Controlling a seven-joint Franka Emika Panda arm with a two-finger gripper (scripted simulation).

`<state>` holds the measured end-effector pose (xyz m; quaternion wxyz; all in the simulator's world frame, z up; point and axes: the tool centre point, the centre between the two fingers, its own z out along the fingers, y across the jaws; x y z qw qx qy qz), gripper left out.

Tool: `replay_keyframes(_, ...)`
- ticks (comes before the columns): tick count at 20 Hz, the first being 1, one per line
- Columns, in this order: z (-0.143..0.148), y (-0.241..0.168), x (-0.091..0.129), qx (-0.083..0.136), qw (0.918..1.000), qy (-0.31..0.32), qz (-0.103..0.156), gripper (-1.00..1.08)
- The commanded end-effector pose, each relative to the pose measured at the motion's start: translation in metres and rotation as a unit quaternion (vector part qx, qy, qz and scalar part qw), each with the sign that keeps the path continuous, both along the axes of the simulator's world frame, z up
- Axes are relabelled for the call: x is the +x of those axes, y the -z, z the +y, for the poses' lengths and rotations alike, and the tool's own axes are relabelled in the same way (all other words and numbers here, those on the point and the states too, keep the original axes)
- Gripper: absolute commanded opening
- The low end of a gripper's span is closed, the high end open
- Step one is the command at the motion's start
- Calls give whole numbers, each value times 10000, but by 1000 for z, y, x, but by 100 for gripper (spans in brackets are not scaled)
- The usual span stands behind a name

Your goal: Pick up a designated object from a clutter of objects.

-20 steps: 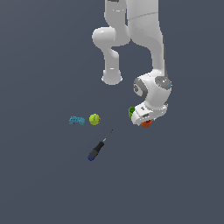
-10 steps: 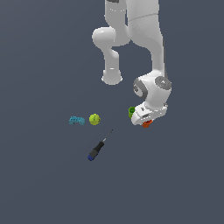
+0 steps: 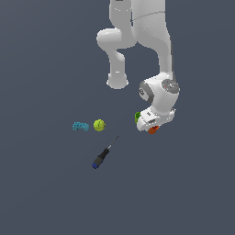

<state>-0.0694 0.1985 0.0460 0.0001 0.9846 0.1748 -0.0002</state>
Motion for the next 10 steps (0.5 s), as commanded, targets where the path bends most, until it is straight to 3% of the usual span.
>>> replay_keyframes(1, -7, -8, 5, 2, 10000, 5, -8, -100)
replay_keyframes(10, -53, -60, 34, 8, 10000, 1, -4, -100)
